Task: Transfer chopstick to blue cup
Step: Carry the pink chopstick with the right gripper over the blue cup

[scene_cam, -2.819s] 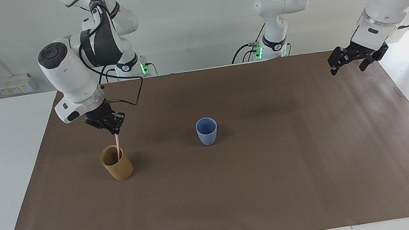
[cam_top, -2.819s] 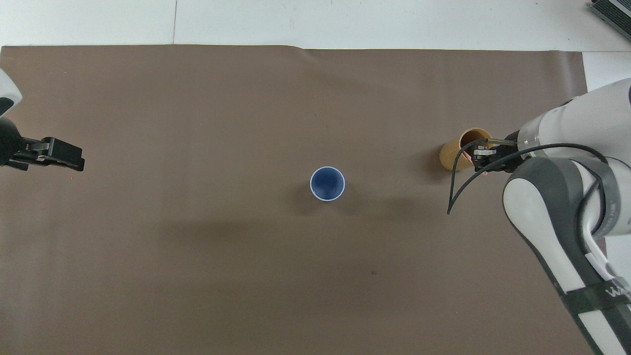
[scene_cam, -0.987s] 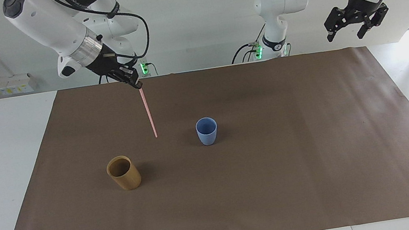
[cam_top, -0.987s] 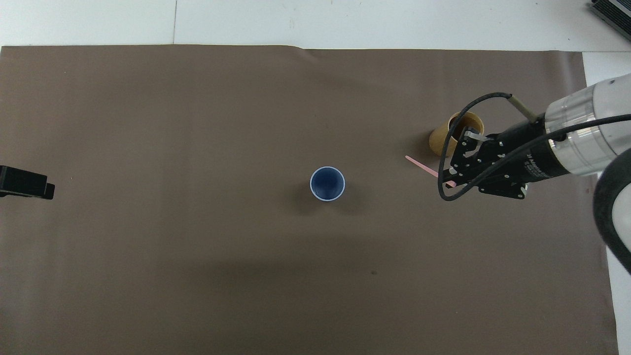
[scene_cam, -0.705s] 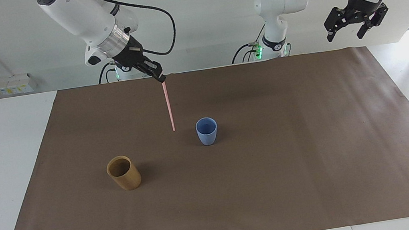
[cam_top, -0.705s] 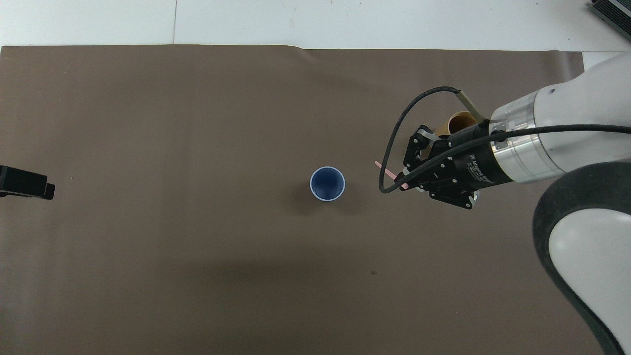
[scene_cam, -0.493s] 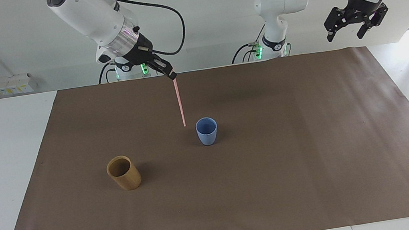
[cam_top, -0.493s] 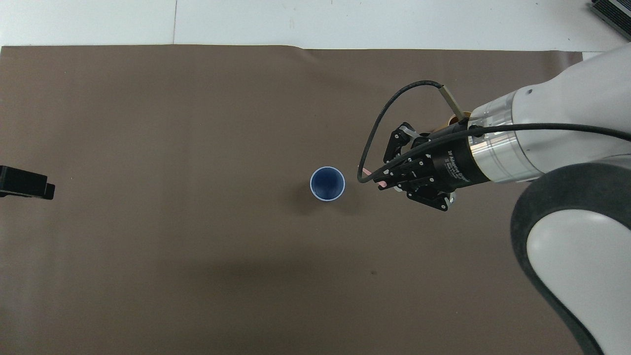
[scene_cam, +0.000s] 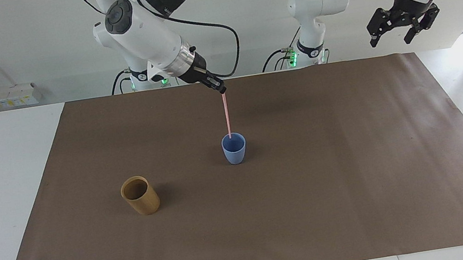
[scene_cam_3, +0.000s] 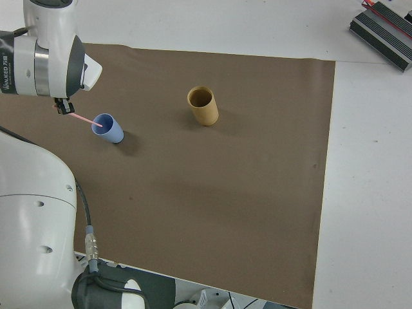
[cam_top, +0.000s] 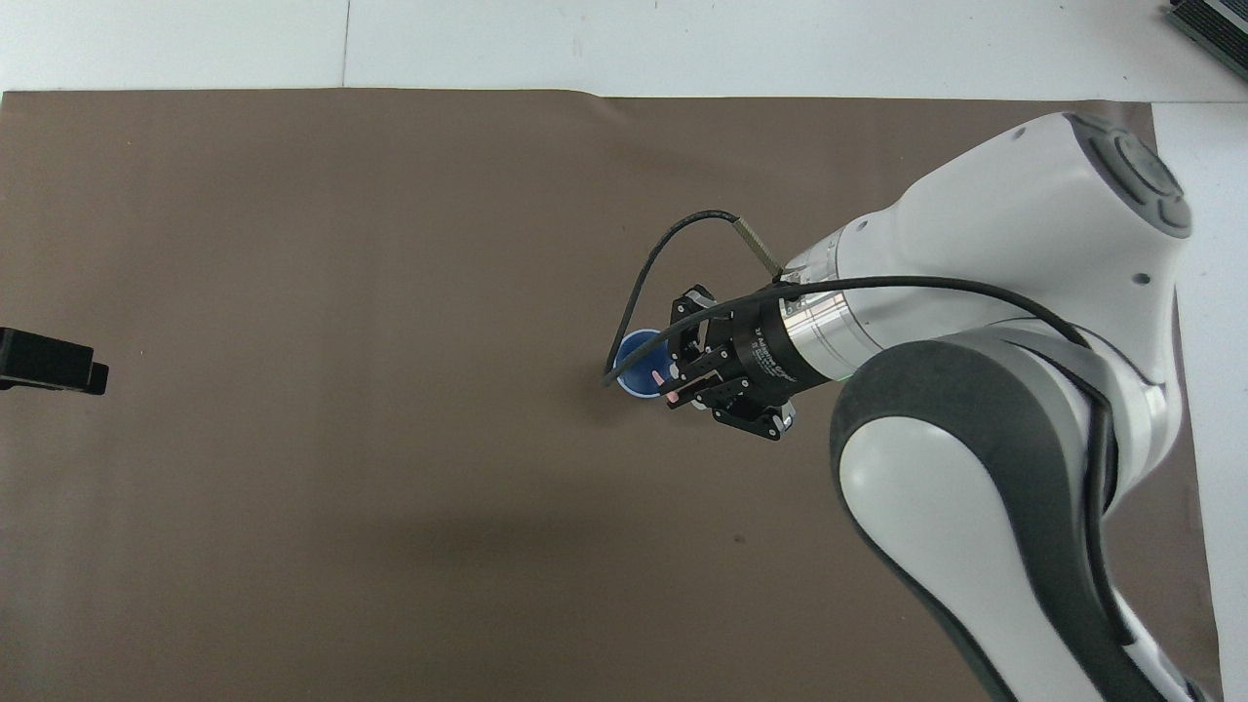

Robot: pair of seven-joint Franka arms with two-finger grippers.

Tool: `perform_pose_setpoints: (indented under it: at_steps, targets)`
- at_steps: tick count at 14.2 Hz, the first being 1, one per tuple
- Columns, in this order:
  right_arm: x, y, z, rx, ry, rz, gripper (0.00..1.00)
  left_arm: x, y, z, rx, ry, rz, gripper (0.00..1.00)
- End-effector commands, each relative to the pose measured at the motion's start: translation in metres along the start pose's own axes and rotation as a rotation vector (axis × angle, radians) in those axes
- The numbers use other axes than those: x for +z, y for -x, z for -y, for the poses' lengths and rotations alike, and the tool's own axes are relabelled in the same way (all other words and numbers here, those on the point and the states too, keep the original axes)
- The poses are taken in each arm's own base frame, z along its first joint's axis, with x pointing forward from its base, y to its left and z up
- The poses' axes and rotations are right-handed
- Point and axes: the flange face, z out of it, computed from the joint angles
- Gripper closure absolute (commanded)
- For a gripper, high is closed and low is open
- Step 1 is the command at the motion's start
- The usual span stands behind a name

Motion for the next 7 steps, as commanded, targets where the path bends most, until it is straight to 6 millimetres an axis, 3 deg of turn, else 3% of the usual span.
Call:
perform_pose_setpoints:
  at_steps: [1, 7]
  targets:
    - [0.017, -0.015, -0.005, -0.004, 0.0, -0.004, 1.0, -0.004, 0.006, 0.003, -0.002, 0.005, 0.005, 0.0]
    - [0.046, -0.039, -0.008, 0.008, -0.045, -0.04, 1.0, -0.004, 0.006, 0.002, -0.001, 0.005, 0.005, 0.0]
